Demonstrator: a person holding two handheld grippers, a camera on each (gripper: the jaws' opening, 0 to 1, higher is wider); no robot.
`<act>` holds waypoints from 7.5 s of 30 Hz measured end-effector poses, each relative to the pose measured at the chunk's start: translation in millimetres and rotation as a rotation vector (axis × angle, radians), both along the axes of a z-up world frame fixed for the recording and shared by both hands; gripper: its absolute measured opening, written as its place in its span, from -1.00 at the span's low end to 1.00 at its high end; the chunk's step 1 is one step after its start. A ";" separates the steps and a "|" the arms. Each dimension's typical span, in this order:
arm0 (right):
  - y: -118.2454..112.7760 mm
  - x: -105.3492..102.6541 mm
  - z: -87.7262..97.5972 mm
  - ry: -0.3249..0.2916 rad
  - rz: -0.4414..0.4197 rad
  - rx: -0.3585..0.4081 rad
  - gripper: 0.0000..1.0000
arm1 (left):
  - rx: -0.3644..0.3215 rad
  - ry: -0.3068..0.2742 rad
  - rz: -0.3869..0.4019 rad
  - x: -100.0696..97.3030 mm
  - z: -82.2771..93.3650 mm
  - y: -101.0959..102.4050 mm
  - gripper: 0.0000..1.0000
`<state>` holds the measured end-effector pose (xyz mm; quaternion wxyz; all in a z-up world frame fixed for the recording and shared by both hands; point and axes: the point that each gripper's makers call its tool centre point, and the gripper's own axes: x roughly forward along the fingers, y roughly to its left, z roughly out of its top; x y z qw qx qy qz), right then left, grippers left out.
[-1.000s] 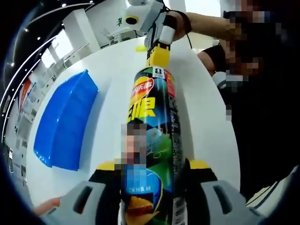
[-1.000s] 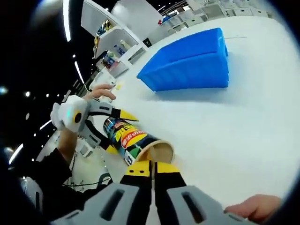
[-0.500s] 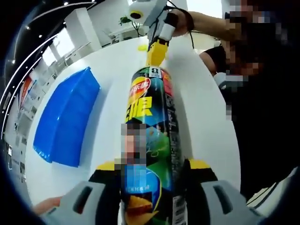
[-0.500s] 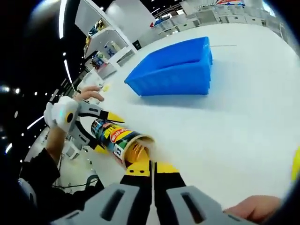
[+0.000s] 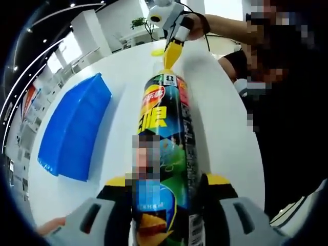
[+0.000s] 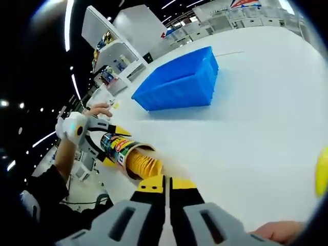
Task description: Open the lid of the chip container on the table, take out the chips, place them into the box in front of the container, and close the lid
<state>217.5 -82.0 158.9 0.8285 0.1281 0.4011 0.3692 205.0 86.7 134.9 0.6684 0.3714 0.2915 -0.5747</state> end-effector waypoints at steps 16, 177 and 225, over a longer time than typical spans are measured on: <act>12.3 -8.8 63.1 -0.027 -0.062 0.294 -0.76 | -0.015 -0.009 -0.004 3.6 0.4 0.3 0.10; 93.7 225.4 95.8 -0.597 -0.157 -0.413 -0.94 | -0.069 -0.030 -0.023 1.2 1.9 -2.7 0.12; 85.7 221.5 94.7 -0.535 -0.180 -0.265 -0.74 | -0.102 -0.028 -0.023 3.5 2.5 -5.3 0.14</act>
